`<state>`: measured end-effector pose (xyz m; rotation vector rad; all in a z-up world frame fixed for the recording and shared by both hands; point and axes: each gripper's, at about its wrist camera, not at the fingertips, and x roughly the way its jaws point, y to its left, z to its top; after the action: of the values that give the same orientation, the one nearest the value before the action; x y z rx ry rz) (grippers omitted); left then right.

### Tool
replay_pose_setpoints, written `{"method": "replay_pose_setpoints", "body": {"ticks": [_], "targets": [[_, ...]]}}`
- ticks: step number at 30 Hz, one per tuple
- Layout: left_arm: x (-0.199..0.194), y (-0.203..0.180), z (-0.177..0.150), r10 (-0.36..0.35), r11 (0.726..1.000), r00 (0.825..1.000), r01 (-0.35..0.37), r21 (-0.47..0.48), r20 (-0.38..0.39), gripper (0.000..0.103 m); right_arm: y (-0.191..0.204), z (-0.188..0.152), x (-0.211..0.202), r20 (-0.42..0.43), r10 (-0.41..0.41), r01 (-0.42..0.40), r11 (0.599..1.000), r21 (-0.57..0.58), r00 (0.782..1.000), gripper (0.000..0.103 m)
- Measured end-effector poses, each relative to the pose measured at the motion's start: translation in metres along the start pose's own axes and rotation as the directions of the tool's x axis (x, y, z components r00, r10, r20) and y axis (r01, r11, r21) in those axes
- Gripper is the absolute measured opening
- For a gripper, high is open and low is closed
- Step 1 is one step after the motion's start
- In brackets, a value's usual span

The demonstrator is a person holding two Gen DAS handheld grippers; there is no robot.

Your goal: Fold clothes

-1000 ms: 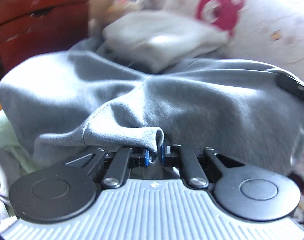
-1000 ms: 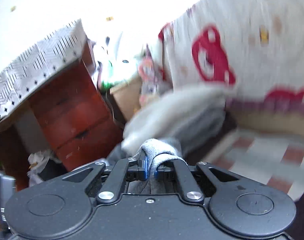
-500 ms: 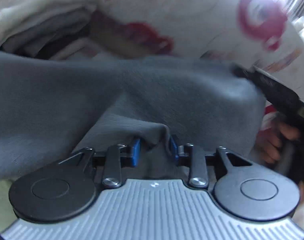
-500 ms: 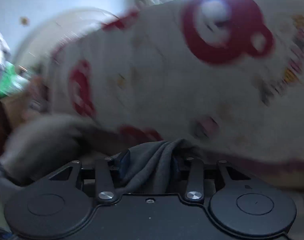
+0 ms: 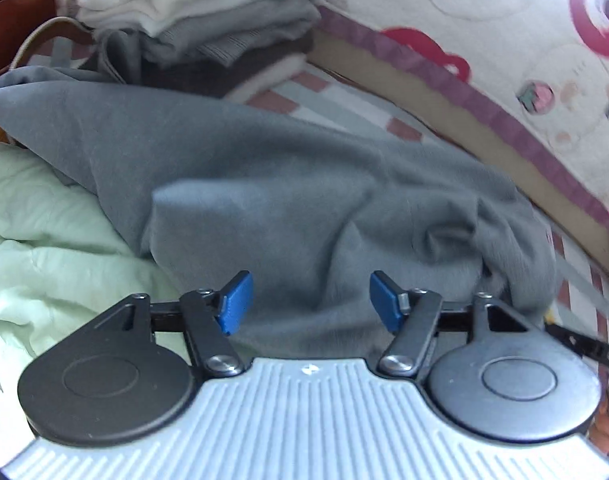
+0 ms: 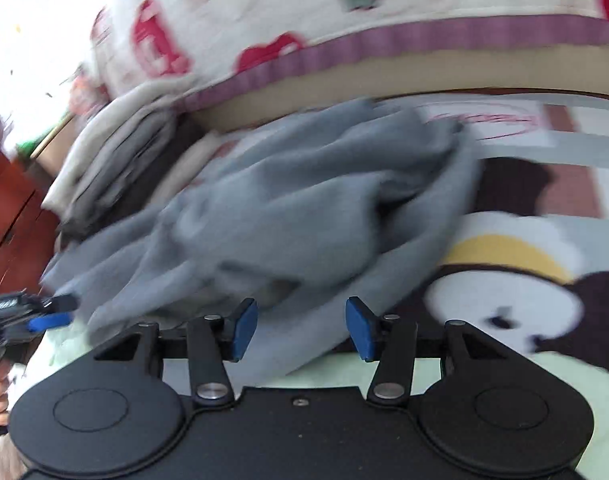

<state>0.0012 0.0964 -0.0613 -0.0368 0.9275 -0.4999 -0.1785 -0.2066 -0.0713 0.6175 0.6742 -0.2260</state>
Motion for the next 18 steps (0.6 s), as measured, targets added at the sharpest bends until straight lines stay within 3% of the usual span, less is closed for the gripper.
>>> {"method": "replay_pose_setpoints", "body": {"ticks": [3,5,8,12,15,18], "targets": [[0.015,-0.010,-0.020,0.038,0.992,0.999,-0.041,0.123,0.026,0.072,0.033,-0.005,0.025,-0.040,0.003,-0.010,0.985,-0.174,0.999,0.054],[0.025,-0.020,-0.032,0.078,0.975,0.997,-0.081,0.207,0.024,0.072,0.054,-0.007,0.041,-0.034,-0.056,0.043,0.954,-0.296,0.998,0.055],[0.026,-0.033,-0.043,0.065,0.947,0.996,-0.079,0.310,0.055,0.072,0.071,-0.008,0.060,-0.021,-0.111,0.094,0.917,-0.387,0.994,0.062],[0.029,-0.042,-0.047,0.079,0.907,0.994,-0.103,0.407,0.075,0.075,0.067,-0.008,0.087,-0.014,-0.158,0.143,0.923,-0.358,0.987,0.063],[0.028,-0.035,-0.040,0.047,0.923,0.998,-0.057,0.380,0.036,0.075,0.055,-0.007,0.103,-0.017,-0.208,0.198,0.952,-0.234,0.978,0.063],[0.034,-0.023,-0.031,0.018,0.942,1.000,-0.024,0.334,0.022,0.077,0.037,-0.002,0.110,-0.025,-0.158,0.157,0.986,-0.057,0.987,0.065]]}}
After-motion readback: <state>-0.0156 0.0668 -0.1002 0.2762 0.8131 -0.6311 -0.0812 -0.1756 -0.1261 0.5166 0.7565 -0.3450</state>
